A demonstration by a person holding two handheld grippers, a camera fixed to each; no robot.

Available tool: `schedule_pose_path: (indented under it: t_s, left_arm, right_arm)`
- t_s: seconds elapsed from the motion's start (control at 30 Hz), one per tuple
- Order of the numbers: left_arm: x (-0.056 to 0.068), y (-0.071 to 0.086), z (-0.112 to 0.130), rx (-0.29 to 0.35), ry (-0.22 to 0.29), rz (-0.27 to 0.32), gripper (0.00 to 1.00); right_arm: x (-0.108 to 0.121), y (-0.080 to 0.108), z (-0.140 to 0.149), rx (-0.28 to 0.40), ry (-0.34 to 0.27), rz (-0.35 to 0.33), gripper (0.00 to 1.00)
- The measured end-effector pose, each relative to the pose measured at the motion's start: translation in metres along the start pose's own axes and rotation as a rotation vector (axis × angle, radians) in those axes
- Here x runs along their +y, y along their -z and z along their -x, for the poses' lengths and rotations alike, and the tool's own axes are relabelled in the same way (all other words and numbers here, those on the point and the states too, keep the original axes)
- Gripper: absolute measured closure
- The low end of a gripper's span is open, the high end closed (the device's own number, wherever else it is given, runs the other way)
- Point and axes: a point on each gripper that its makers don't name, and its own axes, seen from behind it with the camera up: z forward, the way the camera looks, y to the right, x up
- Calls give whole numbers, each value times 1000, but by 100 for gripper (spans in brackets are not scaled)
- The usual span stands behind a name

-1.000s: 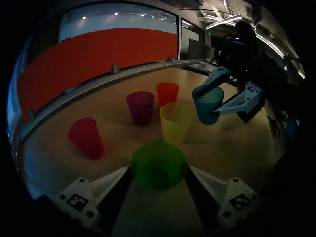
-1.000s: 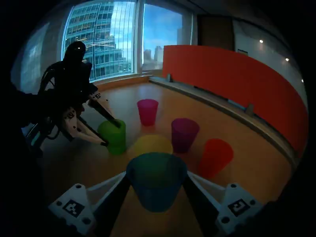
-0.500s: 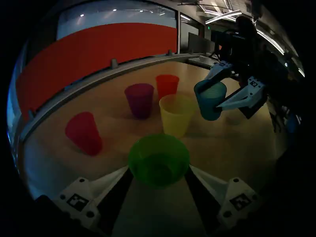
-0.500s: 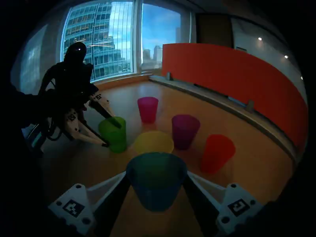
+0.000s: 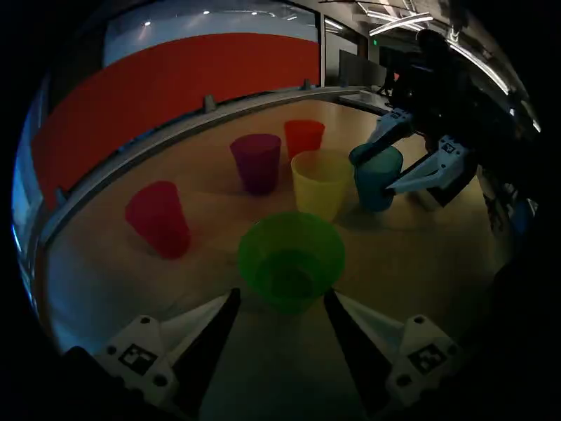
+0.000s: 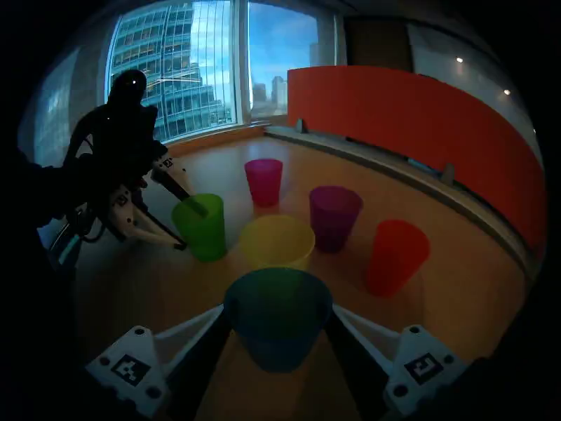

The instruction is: Pour water

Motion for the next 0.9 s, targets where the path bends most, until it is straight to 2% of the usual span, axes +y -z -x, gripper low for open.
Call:
schedule_pose_path:
  t_s: [0.4,0.57,0.77,0.9]
  left_arm:
    - [-3,13,1,24,33,-11,12]
    - [0,17,2,25,30,-8,12]
    - [2,21,1,29,35,-12,12]
    - [1,27,1,37,43,-20,12]
  right_arm:
    - [-1,5,11,-7,-8,6,10]
    - [2,8,24,-39,-4,23,9]
    - [0,9,28,-44,0,34,1]
    - [-3,15,25,-36,-11,35,0]
